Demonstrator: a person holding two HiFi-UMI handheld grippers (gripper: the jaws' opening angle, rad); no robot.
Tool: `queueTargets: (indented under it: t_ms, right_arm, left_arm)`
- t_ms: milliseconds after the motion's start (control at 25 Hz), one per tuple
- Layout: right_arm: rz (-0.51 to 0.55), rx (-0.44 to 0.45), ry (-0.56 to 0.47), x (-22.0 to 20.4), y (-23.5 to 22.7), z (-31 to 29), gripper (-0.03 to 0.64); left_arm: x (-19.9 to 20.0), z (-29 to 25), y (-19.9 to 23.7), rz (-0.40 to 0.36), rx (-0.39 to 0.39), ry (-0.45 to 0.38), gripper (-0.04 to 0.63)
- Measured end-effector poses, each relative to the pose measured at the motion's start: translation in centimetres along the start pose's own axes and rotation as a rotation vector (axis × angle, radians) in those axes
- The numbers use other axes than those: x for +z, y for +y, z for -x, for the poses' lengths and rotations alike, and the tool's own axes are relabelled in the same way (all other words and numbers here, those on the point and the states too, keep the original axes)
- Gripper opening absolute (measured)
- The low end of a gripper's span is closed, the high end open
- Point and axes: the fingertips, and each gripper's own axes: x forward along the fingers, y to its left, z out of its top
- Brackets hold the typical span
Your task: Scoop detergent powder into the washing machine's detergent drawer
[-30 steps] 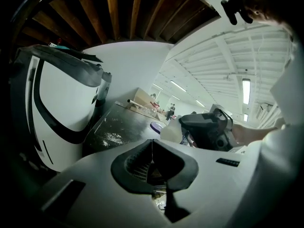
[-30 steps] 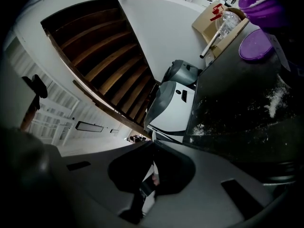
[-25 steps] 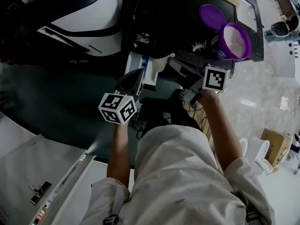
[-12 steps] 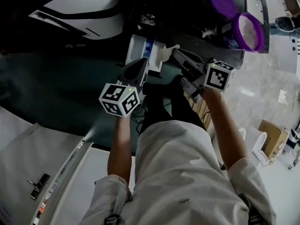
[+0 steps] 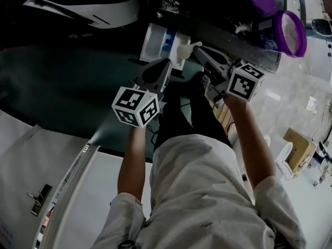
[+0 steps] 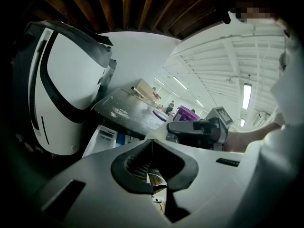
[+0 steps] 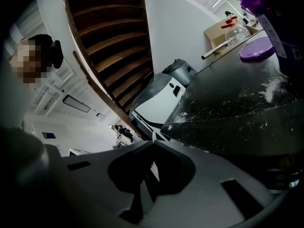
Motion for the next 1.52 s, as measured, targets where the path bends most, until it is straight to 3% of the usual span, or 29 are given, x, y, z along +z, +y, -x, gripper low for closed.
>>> queueTargets:
  t_ms: [720,1520]
  right_arm:
    - [0.249,-0.112,0.033,-2.1,-2.7,-2.2,0.008]
    - [0.629,-0.183,0.128,-3.6,-2.7,-3.5,0.008]
  left_arm:
    - [-3.3,0.0,2.0,0.064,0.015,0.022,0.020]
    - [-3.7,0.2,2.3,0.085,-0.003,0.032,0.020]
